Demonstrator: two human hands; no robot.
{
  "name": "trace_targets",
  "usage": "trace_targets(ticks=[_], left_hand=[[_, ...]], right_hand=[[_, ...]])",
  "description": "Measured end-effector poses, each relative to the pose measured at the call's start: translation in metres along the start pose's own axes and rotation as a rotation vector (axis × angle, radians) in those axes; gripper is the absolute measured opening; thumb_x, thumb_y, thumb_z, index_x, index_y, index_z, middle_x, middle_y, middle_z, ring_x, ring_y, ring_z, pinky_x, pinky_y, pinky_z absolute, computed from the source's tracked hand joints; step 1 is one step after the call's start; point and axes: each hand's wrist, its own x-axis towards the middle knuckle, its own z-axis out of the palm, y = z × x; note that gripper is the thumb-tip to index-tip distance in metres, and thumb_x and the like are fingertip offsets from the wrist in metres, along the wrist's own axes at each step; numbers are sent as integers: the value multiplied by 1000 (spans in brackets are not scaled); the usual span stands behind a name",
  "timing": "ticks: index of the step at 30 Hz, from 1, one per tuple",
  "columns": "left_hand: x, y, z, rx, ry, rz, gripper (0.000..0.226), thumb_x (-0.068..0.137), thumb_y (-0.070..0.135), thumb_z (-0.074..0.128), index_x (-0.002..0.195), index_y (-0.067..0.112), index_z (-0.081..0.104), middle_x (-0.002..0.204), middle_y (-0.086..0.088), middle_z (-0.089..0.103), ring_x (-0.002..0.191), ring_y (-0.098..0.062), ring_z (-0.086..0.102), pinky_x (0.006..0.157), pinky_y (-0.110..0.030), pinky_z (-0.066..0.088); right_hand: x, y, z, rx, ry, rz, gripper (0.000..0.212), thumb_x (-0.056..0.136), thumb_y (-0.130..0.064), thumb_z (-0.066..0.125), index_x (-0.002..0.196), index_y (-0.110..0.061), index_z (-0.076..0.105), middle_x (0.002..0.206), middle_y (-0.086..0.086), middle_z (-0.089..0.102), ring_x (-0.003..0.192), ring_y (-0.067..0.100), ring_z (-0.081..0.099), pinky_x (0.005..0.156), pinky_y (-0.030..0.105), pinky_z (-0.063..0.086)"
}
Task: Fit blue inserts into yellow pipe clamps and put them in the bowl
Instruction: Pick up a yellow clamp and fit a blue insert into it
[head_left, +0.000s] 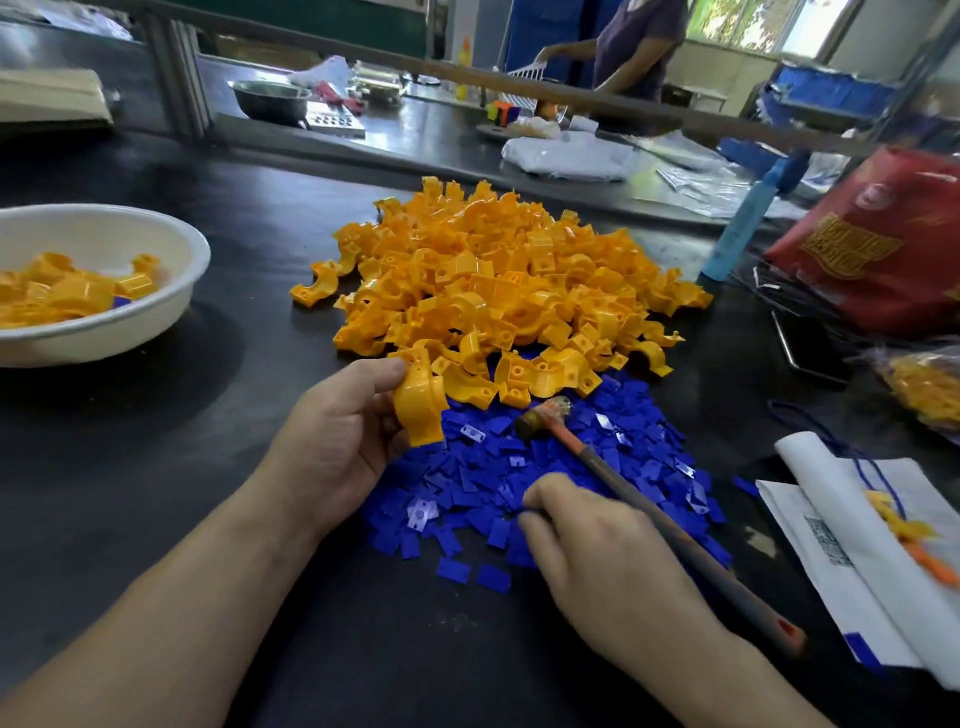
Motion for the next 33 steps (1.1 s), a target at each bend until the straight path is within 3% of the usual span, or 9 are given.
trace_targets(ticks=[2,4,7,10,15,20,25,30,33], left_hand=[[-2,-2,2,39,-20,22,16,82,29,66,92,18,73,80,-5,70,67,-15,65,56,-27,55],[-4,-5,4,84,-19,49,28,75,30,72,98,15,68,80,-4,71,66,-14,66,54,-27,56],[-5,-10,7,198,16,85,28,67,36,77,91,23,73,79,0,73,66,-12,67,54,-23,54],[-5,-10,7,286,32,101,30,63,46,78,91,34,74,85,2,75,70,-10,70,59,-23,55],[-9,-11,8,348,-37,123,33,68,47,80,97,33,72,96,-6,76,83,-20,74,65,-22,56],[-11,-11,11,452,-42,122,32,69,49,75,97,35,72,95,-2,76,85,-18,74,70,-28,59],[-11,-9,13,450,-57,109,31,66,48,73,93,33,74,93,-4,76,81,-20,74,63,-27,58],[-11,-11,11,421,-67,86,28,73,46,75,95,29,74,95,-6,76,84,-24,74,63,-30,59],[-11,-12,9,413,-65,82,25,76,43,73,96,29,74,95,-7,76,84,-25,74,65,-31,59]], right_hand=[[12,-1,-10,250,58,49,9,94,-35,53,86,-33,53,68,-7,61,61,5,61,55,21,51],[26,-4,-19,465,92,69,9,92,-31,58,88,-38,61,74,-6,66,55,7,63,49,21,53],[50,-8,-24,599,174,23,20,94,-26,56,94,-44,65,73,-7,67,54,7,63,49,17,52],[67,-11,-19,725,179,10,24,98,-18,51,109,-35,64,79,-6,66,57,9,65,52,19,53],[71,-10,0,790,137,-17,13,96,-16,54,92,-25,62,76,-1,66,53,12,65,46,22,53],[68,-1,4,672,98,-21,11,94,-25,58,87,-33,59,72,-1,65,52,10,64,47,23,54],[66,-1,7,644,144,-24,9,91,-27,61,87,-34,58,69,-7,65,54,8,63,49,20,53],[68,1,11,775,143,57,21,88,-31,65,106,-40,61,91,-10,63,82,10,64,66,25,57],[68,-3,12,1019,46,80,18,90,-24,64,102,-37,69,95,-4,69,84,14,68,66,24,56]])
